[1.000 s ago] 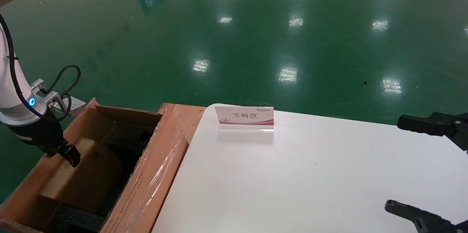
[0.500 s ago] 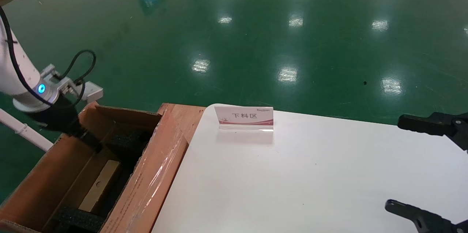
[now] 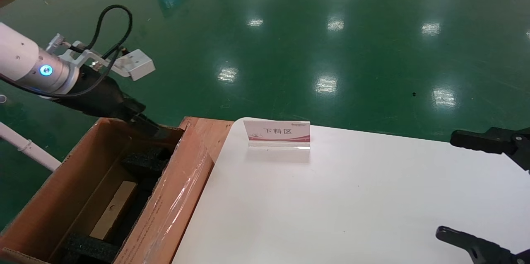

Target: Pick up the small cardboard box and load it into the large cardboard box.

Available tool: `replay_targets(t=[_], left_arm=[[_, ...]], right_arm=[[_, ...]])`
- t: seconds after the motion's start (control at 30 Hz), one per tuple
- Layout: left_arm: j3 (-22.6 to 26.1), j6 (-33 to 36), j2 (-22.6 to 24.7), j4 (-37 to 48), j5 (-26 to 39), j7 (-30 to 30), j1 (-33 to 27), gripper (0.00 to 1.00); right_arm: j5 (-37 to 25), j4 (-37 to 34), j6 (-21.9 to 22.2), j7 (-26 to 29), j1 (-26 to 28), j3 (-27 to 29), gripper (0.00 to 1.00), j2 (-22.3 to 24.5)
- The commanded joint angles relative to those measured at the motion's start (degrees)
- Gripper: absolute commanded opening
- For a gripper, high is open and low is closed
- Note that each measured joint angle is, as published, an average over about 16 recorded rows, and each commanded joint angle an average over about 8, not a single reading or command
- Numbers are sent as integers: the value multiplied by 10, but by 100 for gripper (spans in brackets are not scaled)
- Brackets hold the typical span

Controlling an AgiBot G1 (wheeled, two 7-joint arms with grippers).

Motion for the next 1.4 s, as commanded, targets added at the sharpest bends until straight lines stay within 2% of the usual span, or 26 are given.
replay_targets(t=[0.03,0.17,0.3,1.4], left_arm=[[-3,-6,-7,-21,-1,6,-12,100],[-23,-4,-9,-29,-3,13,-1,100],[-80,9,-11,-39,-11,33,36,100],[-745,164,-19,-132,-100,268,485,100]], right_arm=[[0,0,0,0,0,0,100,0],[0,0,0,0,0,0,100,0],[0,0,0,0,0,0,100,0],[-2,0,-1,2,-1,3,100,-1]])
